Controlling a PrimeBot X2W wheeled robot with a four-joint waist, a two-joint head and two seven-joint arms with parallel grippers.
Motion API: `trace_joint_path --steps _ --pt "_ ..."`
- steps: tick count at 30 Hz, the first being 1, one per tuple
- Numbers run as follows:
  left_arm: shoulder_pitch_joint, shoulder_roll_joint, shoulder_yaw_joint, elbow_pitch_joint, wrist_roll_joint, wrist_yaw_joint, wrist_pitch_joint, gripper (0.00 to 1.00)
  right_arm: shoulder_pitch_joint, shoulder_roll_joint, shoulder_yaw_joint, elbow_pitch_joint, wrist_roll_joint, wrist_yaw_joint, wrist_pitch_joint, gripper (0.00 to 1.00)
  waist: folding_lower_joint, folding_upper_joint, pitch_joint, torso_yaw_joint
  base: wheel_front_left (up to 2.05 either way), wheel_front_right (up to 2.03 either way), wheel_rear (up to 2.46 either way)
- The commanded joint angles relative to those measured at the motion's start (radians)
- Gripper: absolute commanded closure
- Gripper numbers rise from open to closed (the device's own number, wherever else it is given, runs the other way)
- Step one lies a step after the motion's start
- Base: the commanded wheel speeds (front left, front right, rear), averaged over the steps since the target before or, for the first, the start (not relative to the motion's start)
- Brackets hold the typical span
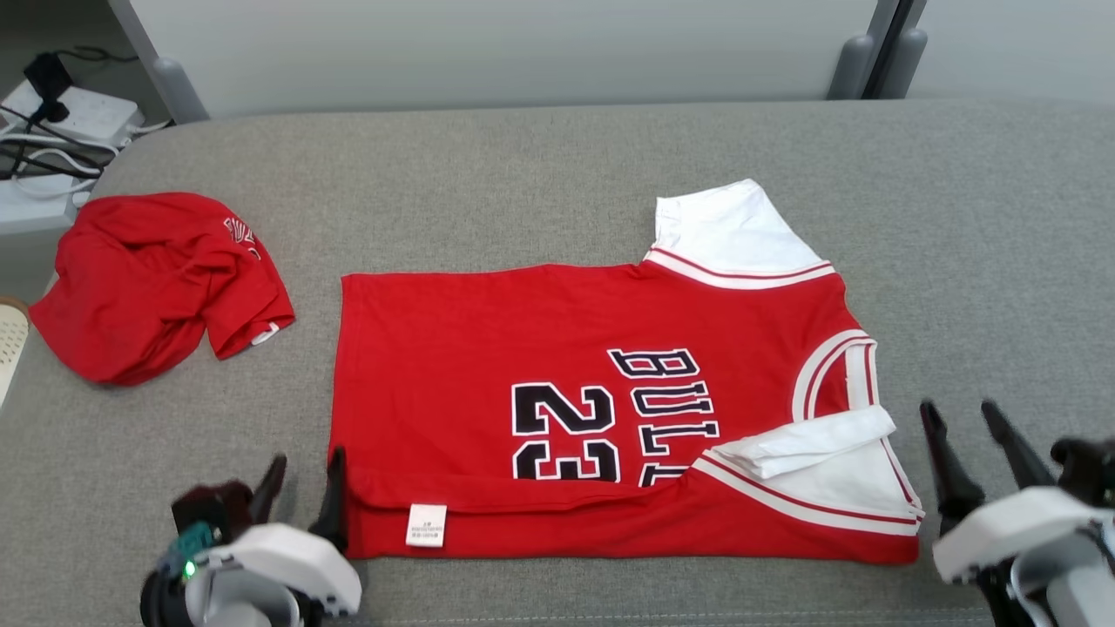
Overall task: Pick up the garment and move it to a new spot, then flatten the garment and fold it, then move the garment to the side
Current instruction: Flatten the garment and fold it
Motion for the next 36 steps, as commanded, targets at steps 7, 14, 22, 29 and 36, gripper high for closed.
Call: trace_joint_path --steps 7,14,22,29,36 --pt "-0.248 0.063 -0.033 -0.007 0.029 -0.018 0.002 0.0 -0.221 0.016 -0.005 -0.026 -0.109 0.0 0.038 0.0 0.0 0.0 0.082 -0.003 0.0 0.0 0.0" --pt "-0.457 0.095 -0.096 0.063 0.036 -0.025 0.05 0.0 -0.379 0.066 0.0 0.004 -0.166 0.0 0.04 0.0 0.0 0.0 0.186 -0.022 0.0 0.0 0.0" --pt "-0.599 0.151 -0.128 0.166 0.021 -0.027 0.102 0.0 -0.44 0.116 0.035 0.029 -0.182 0.0 0.014 0.0 0.0 0.0 0.269 -0.067 0.0 0.0 0.0" --pt "-0.638 0.187 -0.129 0.26 -0.033 -0.027 0.128 0.0 -0.453 0.132 0.051 0.055 -0.174 0.0 -0.01 0.0 0.0 0.0 0.286 -0.096 0.0 0.0 0.0" --pt "-0.652 0.206 -0.14 0.324 -0.068 -0.027 0.12 0.0 -0.462 0.135 0.058 0.063 -0.171 0.0 -0.022 0.0 0.0 0.0 0.284 -0.097 0.0 0.0 0.0"
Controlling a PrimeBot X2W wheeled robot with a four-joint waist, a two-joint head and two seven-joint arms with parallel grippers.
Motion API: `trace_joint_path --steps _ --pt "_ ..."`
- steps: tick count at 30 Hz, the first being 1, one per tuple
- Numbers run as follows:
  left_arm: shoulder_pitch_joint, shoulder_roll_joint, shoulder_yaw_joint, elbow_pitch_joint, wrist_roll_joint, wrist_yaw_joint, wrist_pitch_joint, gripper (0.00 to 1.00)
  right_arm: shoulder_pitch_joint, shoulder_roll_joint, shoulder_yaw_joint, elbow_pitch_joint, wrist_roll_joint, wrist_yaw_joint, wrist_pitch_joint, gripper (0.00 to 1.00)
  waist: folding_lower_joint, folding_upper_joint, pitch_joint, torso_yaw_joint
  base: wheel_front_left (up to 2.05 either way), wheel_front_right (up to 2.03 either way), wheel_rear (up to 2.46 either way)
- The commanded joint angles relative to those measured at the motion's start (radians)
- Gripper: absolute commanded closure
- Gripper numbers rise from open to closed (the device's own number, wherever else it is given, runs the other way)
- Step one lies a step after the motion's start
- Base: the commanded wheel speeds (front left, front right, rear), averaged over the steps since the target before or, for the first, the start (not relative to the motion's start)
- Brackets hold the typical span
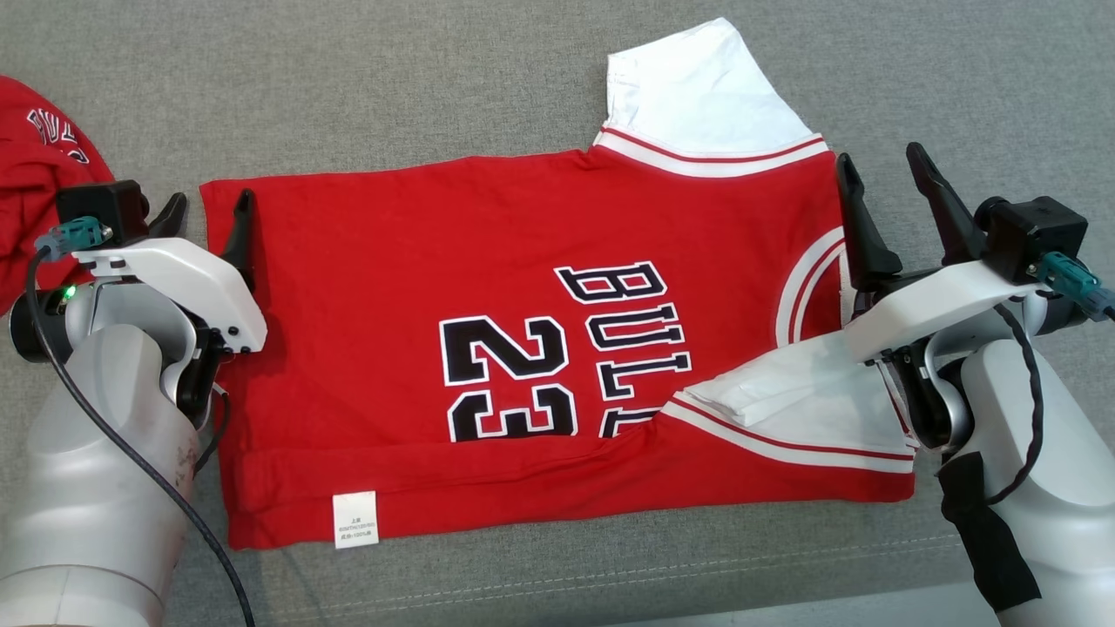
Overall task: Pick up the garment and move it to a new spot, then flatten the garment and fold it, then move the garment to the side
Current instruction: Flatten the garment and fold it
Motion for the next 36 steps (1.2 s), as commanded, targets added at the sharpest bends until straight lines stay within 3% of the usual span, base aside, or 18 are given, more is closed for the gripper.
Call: trace_joint_path --steps 1,17,19,20,22,29,36 --pt "-0.034 0.039 0.014 -0.009 -0.008 -0.007 -0.014 0.0 -0.014 0.009 0.02 -0.02 0.006 0.0 -0.014 0.0 -0.0001 0.0 -0.002 0.001 0.0 0.0 0.0" --pt "-0.061 0.057 -0.033 0.04 -0.102 -0.007 -0.031 0.0 -0.014 0.008 0.054 -0.017 0.025 0.0 -0.021 0.0 -0.0001 0.0 -0.002 -0.024 0.0 0.0 0.0" --pt "-0.064 0.06 -0.042 0.044 -0.108 -0.007 -0.033 0.24 -0.012 0.006 0.053 -0.018 0.027 0.0 -0.022 0.0 -0.0001 0.0 -0.002 -0.024 0.0 0.0 0.0" --pt "-0.065 0.06 -0.046 0.045 -0.112 -0.007 -0.034 0.54 -0.011 0.005 0.052 -0.019 0.027 0.0 -0.022 0.0 -0.0001 0.0 -0.003 -0.024 0.0 0.0 0.0" --pt "-0.064 0.056 -0.057 0.048 -0.123 -0.007 -0.031 1.0 -0.01 0.002 0.049 -0.019 0.029 0.0 -0.022 0.0 -0.0001 0.0 -0.003 -0.021 0.0 0.0 0.0" --pt "-0.055 0.052 -0.084 0.042 -0.152 -0.007 -0.051 1.0 -0.024 -0.001 0.044 -0.021 0.031 0.0 -0.022 0.0 -0.0001 0.0 0.0 -0.009 0.0 0.0 0.0" --pt "-0.042 0.029 -0.152 -0.059 -0.156 -0.007 -0.118 1.0 -0.117 -0.031 0.017 0.006 0.008 0.0 0.032 0.0 -0.0001 0.0 0.023 0.031 0.0 0.0 0.0"
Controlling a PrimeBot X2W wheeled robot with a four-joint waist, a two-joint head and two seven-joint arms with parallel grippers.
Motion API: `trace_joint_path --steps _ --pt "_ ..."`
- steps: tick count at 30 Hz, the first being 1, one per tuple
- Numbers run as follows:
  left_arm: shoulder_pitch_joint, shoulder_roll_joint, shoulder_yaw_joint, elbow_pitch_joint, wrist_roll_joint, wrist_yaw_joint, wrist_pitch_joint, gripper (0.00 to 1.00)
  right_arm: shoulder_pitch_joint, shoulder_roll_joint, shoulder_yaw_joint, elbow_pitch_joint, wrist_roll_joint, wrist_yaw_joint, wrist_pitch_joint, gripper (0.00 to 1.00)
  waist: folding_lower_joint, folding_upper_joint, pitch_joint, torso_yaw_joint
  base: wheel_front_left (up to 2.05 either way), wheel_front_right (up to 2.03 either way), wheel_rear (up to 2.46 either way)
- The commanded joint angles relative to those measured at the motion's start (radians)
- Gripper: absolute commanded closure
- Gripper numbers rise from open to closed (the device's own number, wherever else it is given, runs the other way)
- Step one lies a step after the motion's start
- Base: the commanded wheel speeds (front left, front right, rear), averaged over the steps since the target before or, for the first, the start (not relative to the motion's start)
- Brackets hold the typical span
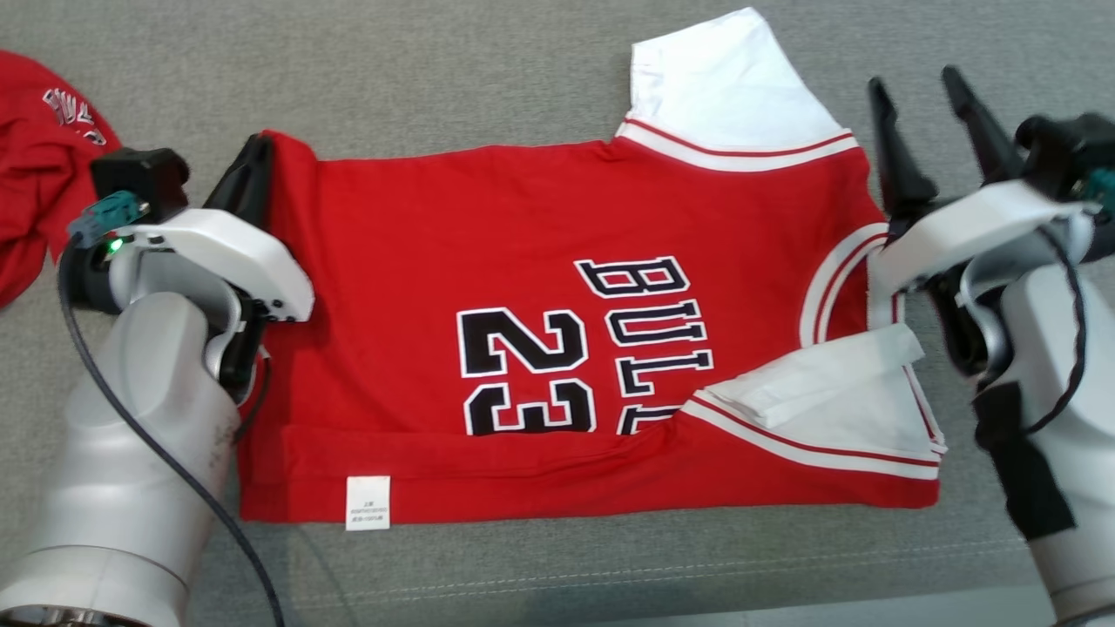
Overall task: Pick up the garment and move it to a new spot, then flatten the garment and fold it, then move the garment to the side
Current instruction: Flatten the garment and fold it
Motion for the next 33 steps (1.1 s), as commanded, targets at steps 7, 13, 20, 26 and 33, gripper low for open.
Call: trace_joint_path --steps 7,13,20,26,33 --pt "0.026 0.004 -0.056 -0.148 -0.026 -0.007 -0.024 1.0 -0.162 -0.033 -0.038 0.084 -0.012 0.0 0.116 0.0 0.0 -0.0001 0.048 0.093 0.0 0.0 0.0" --pt "0.019 -0.013 -0.094 -0.236 -0.032 -0.007 -0.027 1.0 -0.273 -0.059 -0.052 0.185 0.001 0.0 0.216 0.09 0.0 -0.0001 0.102 0.172 0.0 0.0 0.0" --pt "0.009 -0.045 -0.13 -0.32 -0.037 -0.007 -0.027 1.0 -0.371 -0.077 -0.108 0.301 -0.012 0.0 0.284 0.09 0.0 -0.0001 0.162 0.248 0.0 0.0 0.0" --pt "0.002 -0.049 -0.146 -0.342 -0.045 -0.007 -0.027 1.0 -0.412 -0.07 -0.116 0.352 -0.039 0.0 0.304 0.16 0.0 -0.0001 0.181 0.261 0.0 0.0 0.0" --pt "0.002 -0.049 -0.16 -0.348 -0.054 -0.007 -0.027 1.0 -0.44 -0.073 -0.154 0.406 -0.068 0.0 0.298 0.19 0.0 -0.0001 0.182 0.26 0.0 0.0 0.0"
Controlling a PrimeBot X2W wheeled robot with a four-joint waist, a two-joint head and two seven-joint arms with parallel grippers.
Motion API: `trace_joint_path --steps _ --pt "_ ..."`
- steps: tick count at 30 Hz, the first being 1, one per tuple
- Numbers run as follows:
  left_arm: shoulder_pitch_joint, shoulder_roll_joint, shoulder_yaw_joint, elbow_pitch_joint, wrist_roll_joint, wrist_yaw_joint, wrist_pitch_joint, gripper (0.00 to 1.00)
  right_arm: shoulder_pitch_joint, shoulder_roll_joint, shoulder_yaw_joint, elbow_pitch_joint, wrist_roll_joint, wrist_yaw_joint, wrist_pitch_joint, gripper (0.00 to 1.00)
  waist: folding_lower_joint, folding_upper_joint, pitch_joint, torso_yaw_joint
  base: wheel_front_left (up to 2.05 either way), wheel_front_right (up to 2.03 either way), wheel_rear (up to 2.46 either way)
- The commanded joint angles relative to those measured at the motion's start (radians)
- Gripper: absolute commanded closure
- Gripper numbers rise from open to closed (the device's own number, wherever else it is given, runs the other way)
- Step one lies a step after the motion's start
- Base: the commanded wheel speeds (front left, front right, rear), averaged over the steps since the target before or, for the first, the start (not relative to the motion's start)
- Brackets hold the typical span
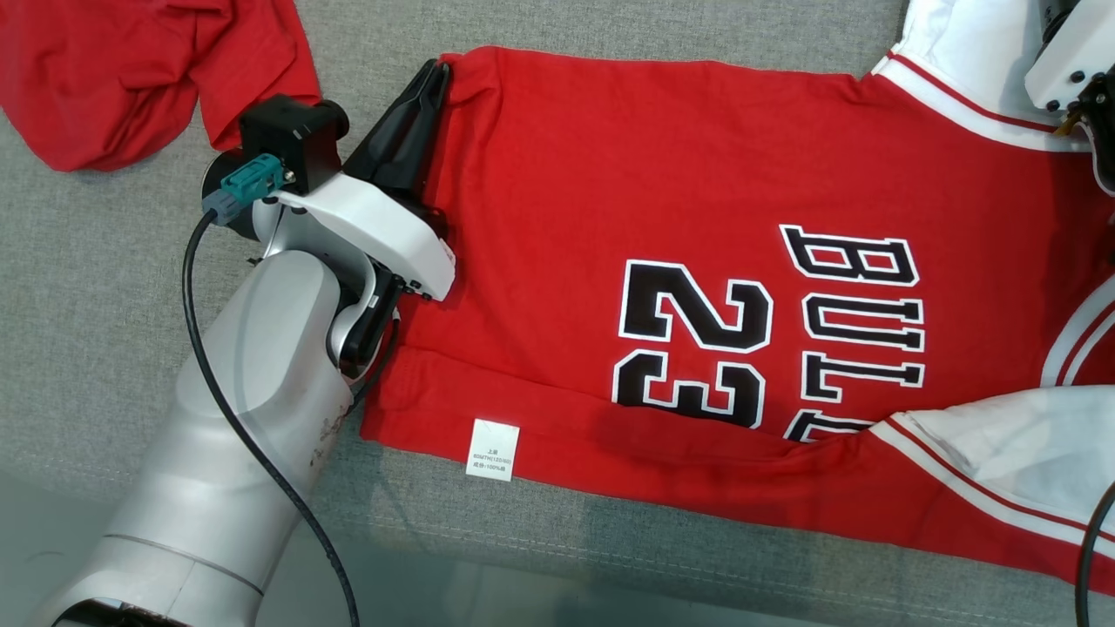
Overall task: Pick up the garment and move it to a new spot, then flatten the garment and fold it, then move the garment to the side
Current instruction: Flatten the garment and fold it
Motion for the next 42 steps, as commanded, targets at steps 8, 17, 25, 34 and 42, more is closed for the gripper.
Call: trace_joint_path --steps 8,17,25,34,42 --pt "-0.018 0.034 0.013 -0.02 -0.011 -0.007 -0.006 1.0 -0.02 0.01 -0.016 0.033 -0.046 0.0 0.013 0.58 0.0 0.0 0.004 -0.001 0.0 0.0 0.0" --pt "-0.013 0.046 0.042 -0.019 -0.004 -0.007 -0.006 1.0 -0.032 0.035 -0.009 0.016 -0.035 0.0 -0.038 1.0 0.0 0.0 -0.01 -0.028 0.0 0.0 0.0" --pt "0.025 0.065 0.094 0.007 0.014 -0.007 -0.006 1.0 0.042 0.04 0.052 -0.097 0.104 0.0 -0.122 1.0 0.0 0.0 -0.075 -0.084 0.0 0.0 0.0" --pt "0.088 0.101 0.131 0.05 0.006 -0.007 -0.006 1.0 0.259 -0.05 0.138 -0.288 0.292 0.0 -0.12 1.0 0.0 0.0 -0.154 -0.138 0.0 0.0 0.0" --pt "0.174 0.135 0.135 0.042 -0.006 -0.007 -0.006 1.0 0.447 -0.11 0.211 -0.484 0.416 0.0 -0.097 1.0 0.0 0.0 -0.215 -0.149 0.0 0.0 0.0"
